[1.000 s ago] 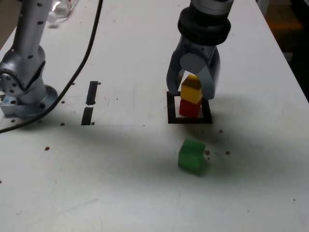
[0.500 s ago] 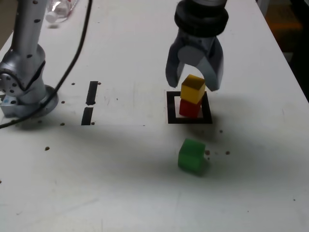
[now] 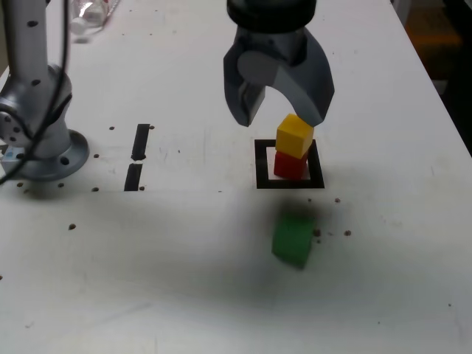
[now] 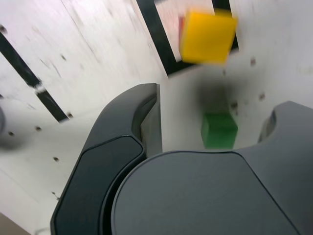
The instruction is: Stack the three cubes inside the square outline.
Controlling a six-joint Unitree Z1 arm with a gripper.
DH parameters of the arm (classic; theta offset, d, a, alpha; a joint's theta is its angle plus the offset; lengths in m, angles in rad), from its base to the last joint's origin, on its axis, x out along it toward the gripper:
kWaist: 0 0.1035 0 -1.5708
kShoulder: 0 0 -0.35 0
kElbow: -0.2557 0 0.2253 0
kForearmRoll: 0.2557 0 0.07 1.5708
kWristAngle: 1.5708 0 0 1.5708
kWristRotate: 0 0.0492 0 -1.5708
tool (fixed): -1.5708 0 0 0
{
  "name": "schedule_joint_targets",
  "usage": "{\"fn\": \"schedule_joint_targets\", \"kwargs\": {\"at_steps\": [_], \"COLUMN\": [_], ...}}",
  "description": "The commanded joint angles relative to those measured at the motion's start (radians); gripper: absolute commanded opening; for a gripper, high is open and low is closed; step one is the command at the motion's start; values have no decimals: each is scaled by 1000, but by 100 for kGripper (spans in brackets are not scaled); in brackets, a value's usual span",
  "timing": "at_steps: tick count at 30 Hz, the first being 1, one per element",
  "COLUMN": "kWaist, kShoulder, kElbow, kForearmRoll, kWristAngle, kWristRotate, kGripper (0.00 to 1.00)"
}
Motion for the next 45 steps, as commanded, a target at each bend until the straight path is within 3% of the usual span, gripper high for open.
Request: {"fn": "schedule_joint_targets", "kwargs": {"at_steps": [1, 4, 8, 27, 45], "kWaist": [-45, -139, -196, -265, -266], "kShoulder": [-15, -22, -16, 119, 291], "kElbow": [10, 25, 30, 20, -42], "kForearmRoll": [-21, -76, -107, -83, -113], "kWristAngle": [-8, -6, 3, 23, -55], "kWristRotate": [-31, -119, -167, -171, -118], "kGripper": [92, 99, 100, 98, 98]}}
